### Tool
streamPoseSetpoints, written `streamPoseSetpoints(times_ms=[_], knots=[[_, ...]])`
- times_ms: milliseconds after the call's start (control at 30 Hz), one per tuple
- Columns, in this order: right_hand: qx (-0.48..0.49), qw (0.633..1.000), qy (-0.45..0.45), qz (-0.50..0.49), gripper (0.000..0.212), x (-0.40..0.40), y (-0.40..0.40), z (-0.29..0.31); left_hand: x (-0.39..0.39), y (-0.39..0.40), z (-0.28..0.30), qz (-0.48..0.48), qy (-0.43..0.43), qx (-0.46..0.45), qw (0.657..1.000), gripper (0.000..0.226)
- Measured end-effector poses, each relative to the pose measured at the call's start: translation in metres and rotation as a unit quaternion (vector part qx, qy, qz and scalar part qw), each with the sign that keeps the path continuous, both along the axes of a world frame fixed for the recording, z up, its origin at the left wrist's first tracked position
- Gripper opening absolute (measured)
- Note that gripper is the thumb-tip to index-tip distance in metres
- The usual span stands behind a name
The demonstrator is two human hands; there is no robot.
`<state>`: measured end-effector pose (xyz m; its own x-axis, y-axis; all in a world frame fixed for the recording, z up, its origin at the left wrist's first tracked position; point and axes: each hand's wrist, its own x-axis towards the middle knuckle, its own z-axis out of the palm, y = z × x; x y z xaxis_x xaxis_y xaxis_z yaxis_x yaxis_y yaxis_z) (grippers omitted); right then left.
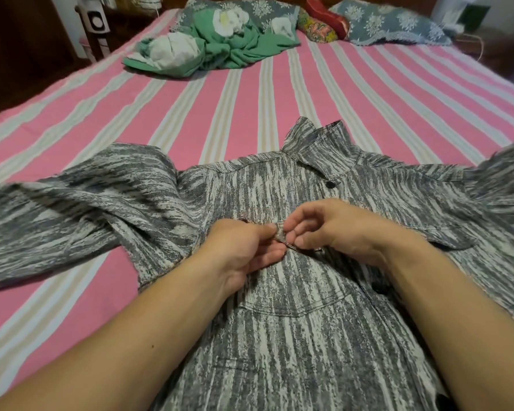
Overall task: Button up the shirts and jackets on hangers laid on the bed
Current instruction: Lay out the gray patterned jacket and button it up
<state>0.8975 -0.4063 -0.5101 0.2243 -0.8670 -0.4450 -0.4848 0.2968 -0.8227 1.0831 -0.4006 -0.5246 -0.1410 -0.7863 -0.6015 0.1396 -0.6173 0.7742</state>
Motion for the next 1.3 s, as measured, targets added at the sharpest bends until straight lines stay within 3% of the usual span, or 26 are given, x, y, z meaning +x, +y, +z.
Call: streamPoseSetpoints(times_ms=[167, 367, 500, 600, 667, 833, 967, 1167, 1300], knots=[[-0.085, 0.992, 0.097, 0.017, 0.010, 0.012, 0.006, -0.002, 0.000, 0.005, 0.001, 0.010, 0.001, -0.010, 1.000, 0.008], [-0.111, 0.987, 0.113, -0.018, 0.006, 0.017, 0.005, -0.009, -0.004, 0.010, 0.002, 0.038, -0.028, -0.041, 0.998, 0.017], [-0.095, 0.988, 0.123, -0.020, 0.005, 0.018, 0.005, -0.007, -0.002, 0.014, 0.001, -0.014, -0.152, -0.156, 0.976, 0.037], [-0.071, 0.991, 0.114, -0.021, 0.004, 0.019, 0.006, -0.006, -0.002, 0.015, 0.004, -0.122, -0.271, -0.230, 0.927, 0.029], [-0.051, 0.993, 0.099, -0.029, 0.006, 0.020, 0.006, -0.005, -0.005, 0.011, 0.005, -0.132, -0.265, -0.215, 0.931, 0.012], [-0.036, 0.995, 0.084, -0.048, 0.006, 0.021, 0.005, -0.004, -0.006, -0.001, -0.004, -0.056, -0.158, -0.120, 0.979, 0.005], [-0.112, 0.990, 0.088, -0.017, 0.008, 0.017, 0.005, -0.008, -0.003, -0.005, -0.011, -0.010, -0.098, -0.095, 0.991, 0.015], [-0.324, 0.899, 0.268, 0.125, 0.015, 0.019, 0.004, -0.003, -0.001, -0.002, -0.007, -0.013, -0.080, -0.087, 0.993, 0.019], [-0.346, 0.845, 0.370, 0.172, 0.014, 0.029, 0.010, -0.007, 0.000, -0.003, -0.009, -0.028, -0.109, -0.101, 0.989, 0.018]])
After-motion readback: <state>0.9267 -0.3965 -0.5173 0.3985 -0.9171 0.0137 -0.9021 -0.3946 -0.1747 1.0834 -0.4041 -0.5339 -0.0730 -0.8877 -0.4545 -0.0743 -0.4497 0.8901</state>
